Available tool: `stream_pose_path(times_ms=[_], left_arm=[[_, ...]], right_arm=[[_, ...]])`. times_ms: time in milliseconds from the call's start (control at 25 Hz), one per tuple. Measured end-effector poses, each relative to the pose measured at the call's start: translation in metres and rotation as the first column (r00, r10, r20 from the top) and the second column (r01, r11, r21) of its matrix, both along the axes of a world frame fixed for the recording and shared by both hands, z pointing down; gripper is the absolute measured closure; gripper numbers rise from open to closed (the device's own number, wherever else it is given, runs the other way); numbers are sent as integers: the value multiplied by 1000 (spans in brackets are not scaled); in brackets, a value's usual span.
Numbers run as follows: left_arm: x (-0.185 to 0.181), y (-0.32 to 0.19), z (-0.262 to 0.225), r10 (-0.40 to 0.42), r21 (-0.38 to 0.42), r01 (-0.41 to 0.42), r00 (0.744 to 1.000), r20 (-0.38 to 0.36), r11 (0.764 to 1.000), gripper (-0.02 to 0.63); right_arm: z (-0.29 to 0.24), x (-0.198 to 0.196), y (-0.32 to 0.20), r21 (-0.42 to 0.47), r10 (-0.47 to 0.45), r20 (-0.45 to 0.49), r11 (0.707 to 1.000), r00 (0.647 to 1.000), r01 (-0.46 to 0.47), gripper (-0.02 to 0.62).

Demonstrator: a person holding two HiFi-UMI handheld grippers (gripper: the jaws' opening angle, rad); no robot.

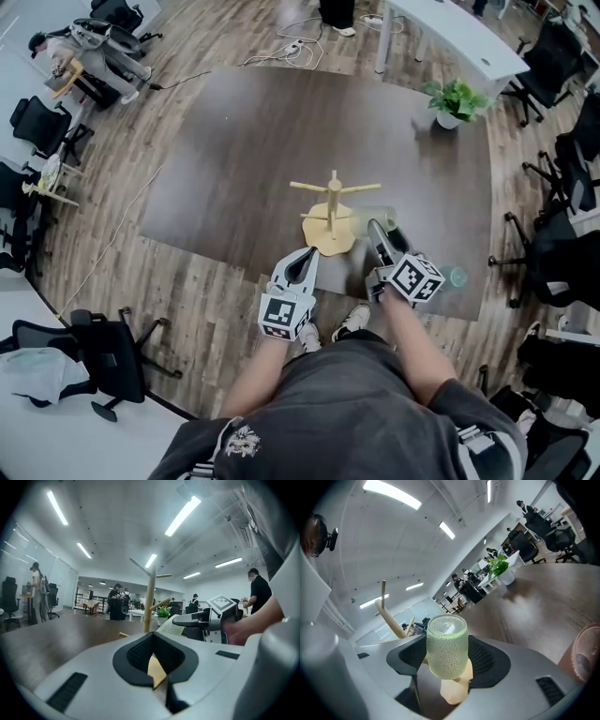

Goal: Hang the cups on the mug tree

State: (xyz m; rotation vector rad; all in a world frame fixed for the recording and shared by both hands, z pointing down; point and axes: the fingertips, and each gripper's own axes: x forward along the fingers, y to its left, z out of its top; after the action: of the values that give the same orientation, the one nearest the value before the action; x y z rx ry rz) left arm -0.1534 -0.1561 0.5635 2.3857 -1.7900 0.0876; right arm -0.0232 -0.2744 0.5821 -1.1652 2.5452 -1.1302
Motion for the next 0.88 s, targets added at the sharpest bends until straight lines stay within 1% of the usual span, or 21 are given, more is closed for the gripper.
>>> stream_pose_path(times_ms=[160, 360, 520, 680, 760, 880], left_arm=[[-5, 1, 6, -19, -17, 19, 1000, 4, 1000, 600], [-9, 3, 10, -29, -28, 30, 999, 16, 999, 599], [-10, 4, 7, -39, -29, 39, 999, 3, 999, 599], [-7, 1, 2, -29, -14, 29, 1000, 0, 999, 599], [-6, 0, 3, -24, -13, 24, 1000, -2, 1000, 599], [-5, 1, 2, -19, -13, 19, 1000, -4, 1000, 600]], right_arm=[[11, -15, 2, -36, -41, 22, 998, 999, 42, 299], [22, -27, 0, -66, -72, 43, 995, 996, 74, 299], [31, -28, 1, -137, -74, 109, 987, 991, 88, 299], [37, -30, 0, -167, -92, 152, 979, 984, 117, 299], [41, -30, 0, -176, -95, 149, 977, 984, 121, 298], [42, -30, 1, -166, -95, 128, 979, 987, 116, 298]])
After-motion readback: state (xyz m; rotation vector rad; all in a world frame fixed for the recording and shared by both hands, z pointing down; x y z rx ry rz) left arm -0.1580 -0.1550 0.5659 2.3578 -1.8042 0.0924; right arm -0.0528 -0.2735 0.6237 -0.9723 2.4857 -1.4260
